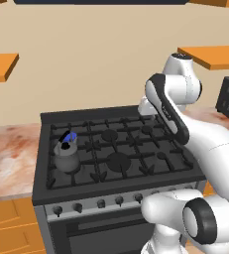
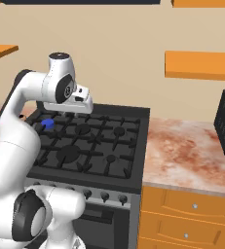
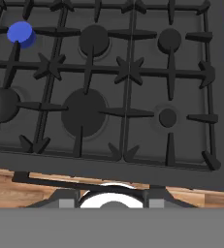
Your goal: Turn off the rear left burner of the stove.
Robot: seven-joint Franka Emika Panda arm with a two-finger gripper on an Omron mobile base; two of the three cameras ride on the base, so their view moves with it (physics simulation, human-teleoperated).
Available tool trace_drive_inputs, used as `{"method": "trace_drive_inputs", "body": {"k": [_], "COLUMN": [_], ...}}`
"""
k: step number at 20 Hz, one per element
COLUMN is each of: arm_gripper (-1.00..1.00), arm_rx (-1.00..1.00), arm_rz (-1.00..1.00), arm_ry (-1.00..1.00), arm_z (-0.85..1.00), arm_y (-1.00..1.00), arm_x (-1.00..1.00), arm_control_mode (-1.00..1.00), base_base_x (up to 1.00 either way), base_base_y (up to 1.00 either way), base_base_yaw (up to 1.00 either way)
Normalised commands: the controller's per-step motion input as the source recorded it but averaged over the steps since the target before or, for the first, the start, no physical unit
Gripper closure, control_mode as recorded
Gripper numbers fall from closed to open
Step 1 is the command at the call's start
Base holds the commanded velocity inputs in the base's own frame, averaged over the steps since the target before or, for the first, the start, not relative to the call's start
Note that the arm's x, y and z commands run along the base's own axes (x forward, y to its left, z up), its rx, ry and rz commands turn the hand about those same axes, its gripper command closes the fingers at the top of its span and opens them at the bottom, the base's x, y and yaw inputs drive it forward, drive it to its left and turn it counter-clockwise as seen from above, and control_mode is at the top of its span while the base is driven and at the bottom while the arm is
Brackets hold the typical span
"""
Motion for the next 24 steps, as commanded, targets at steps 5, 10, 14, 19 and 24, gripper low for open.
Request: {"method": "trace_drive_inputs", "body": {"k": [5,10,14,19,24], "arm_gripper": [-1.0,-1.0,-1.0,-1.0,-1.0], "arm_rx": [-0.03,-0.09,-0.13,-0.15,-0.16], "arm_rz": [0.02,0.1,0.12,0.17,0.16], "arm_ry": [0.0,0.0,0.0,0.0,0.0], "arm_z": [-0.04,-0.29,-0.28,-0.17,-0.23], "arm_y": [0.0,0.26,0.5,0.5,0.67], "arm_x": [-0.2,-0.42,-0.3,-0.18,-0.09], "arm_control_mode": [-1.0,-1.0,-1.0,-1.0,-1.0], "base_base_x": [0.0,0.0,0.0,0.0,0.0], "base_base_y": [0.0,0.0,0.0,0.0,0.0], "base_base_yaw": [0.0,0.0,0.0,0.0,0.0]}}
